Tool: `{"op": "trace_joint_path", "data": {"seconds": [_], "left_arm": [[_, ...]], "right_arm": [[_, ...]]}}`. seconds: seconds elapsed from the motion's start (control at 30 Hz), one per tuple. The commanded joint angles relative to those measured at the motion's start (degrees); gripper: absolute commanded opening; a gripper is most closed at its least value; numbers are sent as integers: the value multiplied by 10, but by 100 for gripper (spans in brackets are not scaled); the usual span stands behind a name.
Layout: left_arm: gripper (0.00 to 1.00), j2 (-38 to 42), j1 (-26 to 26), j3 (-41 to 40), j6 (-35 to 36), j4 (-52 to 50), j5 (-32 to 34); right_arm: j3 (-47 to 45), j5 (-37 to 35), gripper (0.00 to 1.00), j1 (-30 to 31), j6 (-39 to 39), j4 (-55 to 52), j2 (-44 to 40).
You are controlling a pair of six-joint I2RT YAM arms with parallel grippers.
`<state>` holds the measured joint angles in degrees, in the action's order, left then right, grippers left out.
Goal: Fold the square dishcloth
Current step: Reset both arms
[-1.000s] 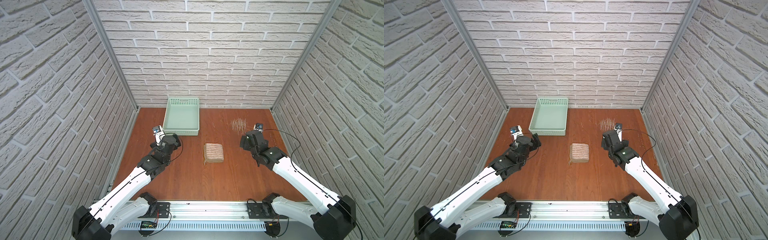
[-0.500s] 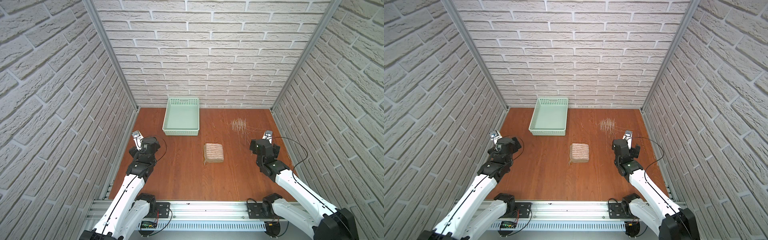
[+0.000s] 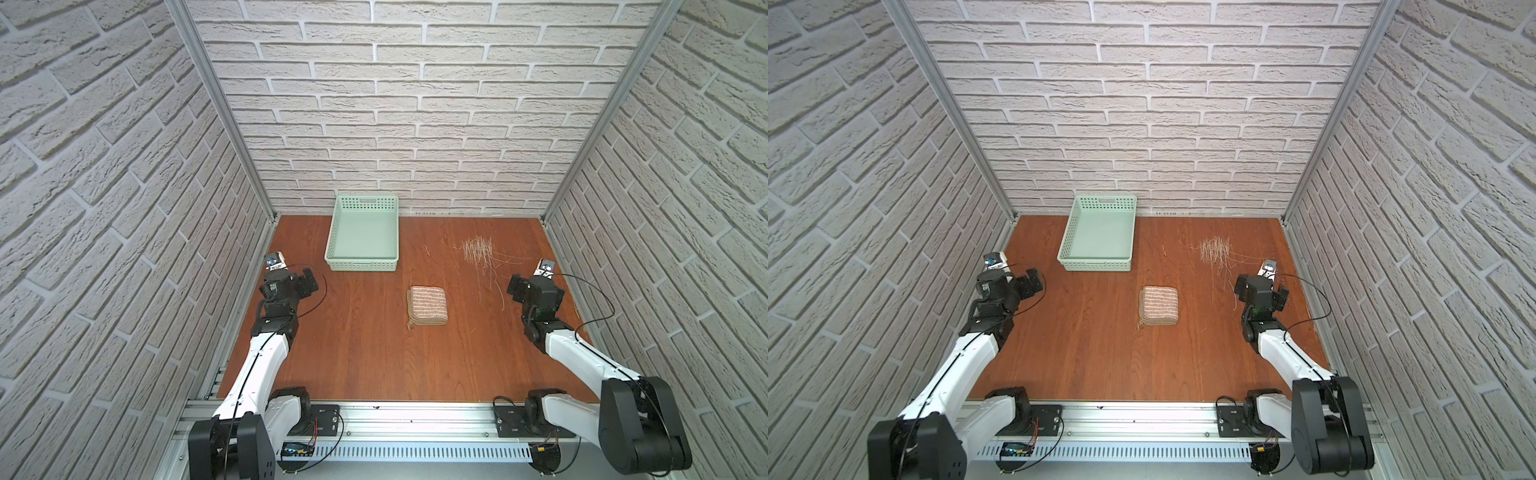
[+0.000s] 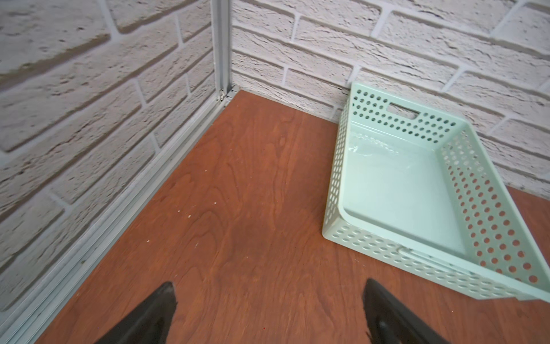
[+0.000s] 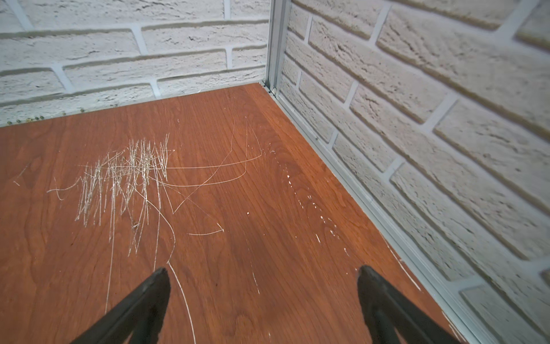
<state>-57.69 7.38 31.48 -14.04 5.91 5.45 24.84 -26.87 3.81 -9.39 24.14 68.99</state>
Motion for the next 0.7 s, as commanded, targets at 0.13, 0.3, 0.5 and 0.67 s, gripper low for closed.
{"op": "trace_joint_path", "data": {"seconds": [0.13,0.3,0.5,0.67], "left_arm": [[98,-58,16,-3,53,103,-53],[98,-99,16,-19,67,152,-61],[98,-126,16,-57,81,236,-65],[98,-159,16,-78,84,297,-73]], "right_arm": [[-24,70,100,-19,0,157,72],[-36,111,100,-22,12,218,123],[-33,159,100,-22,30,264,179],[-24,193,100,-22,45,255,186]]}}
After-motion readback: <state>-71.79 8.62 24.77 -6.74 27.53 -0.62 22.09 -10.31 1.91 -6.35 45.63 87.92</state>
